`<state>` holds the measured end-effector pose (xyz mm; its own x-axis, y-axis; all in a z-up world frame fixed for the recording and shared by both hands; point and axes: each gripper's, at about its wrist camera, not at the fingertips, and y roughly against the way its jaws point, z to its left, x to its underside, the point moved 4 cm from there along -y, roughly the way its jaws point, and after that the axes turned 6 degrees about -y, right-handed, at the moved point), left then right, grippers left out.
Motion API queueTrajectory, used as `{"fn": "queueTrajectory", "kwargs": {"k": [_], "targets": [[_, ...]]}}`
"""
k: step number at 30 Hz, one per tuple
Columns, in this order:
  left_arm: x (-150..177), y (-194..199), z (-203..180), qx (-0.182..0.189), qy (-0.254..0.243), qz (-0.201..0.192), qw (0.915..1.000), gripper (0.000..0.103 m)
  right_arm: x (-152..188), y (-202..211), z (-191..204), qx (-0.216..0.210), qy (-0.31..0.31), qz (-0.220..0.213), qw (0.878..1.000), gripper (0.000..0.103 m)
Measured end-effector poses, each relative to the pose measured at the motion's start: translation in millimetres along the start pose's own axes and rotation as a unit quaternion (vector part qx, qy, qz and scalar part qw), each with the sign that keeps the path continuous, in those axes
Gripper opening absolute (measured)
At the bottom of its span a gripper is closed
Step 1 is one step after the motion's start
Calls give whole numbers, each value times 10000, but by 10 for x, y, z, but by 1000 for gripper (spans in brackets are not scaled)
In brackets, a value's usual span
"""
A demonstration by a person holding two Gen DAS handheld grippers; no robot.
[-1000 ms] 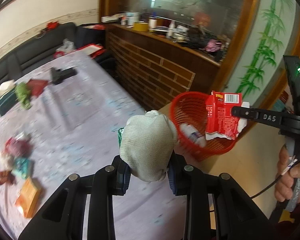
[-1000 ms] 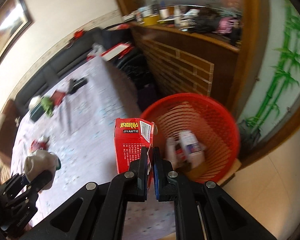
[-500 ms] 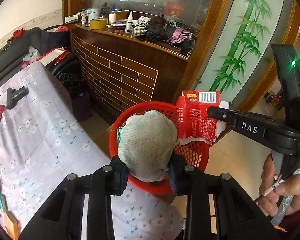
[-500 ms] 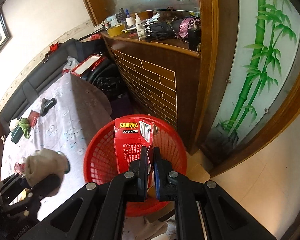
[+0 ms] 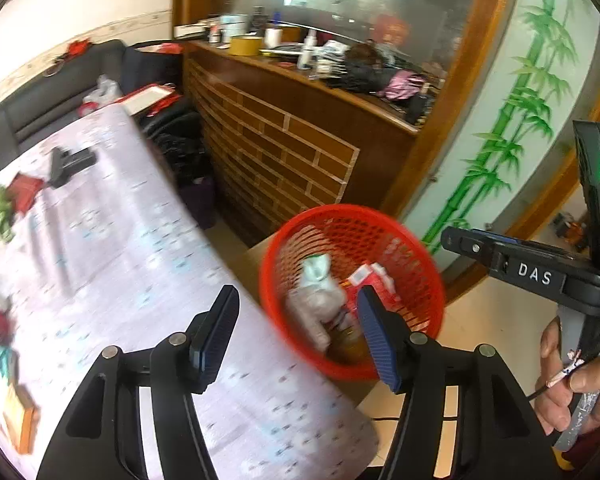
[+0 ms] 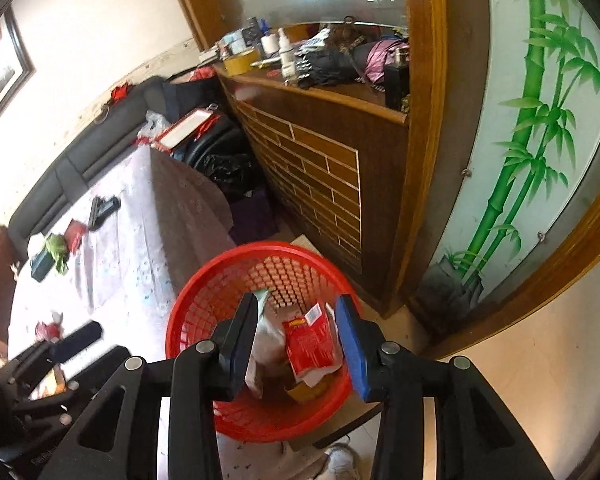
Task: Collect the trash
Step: 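Carry the mesh bag and red box to the red basket and release both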
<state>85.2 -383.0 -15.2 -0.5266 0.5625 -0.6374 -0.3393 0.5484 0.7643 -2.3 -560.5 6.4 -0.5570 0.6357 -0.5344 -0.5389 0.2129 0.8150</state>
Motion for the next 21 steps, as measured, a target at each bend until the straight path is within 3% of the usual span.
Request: {"fn": "queueTrajectory", "kwargs": {"k": [8,14,21], "targets": [[431,284,367,-576,114,15,9983,60,341,-96,457,-7,625,152,9979,54],[655,475,574,-833,158,-26,9964,61,575,-33,864,155,1208,-46,9925,66],[847,666,788,-975,248,-98,9949,62,811,52,1203,375,1629,-230,9857,70]]}}
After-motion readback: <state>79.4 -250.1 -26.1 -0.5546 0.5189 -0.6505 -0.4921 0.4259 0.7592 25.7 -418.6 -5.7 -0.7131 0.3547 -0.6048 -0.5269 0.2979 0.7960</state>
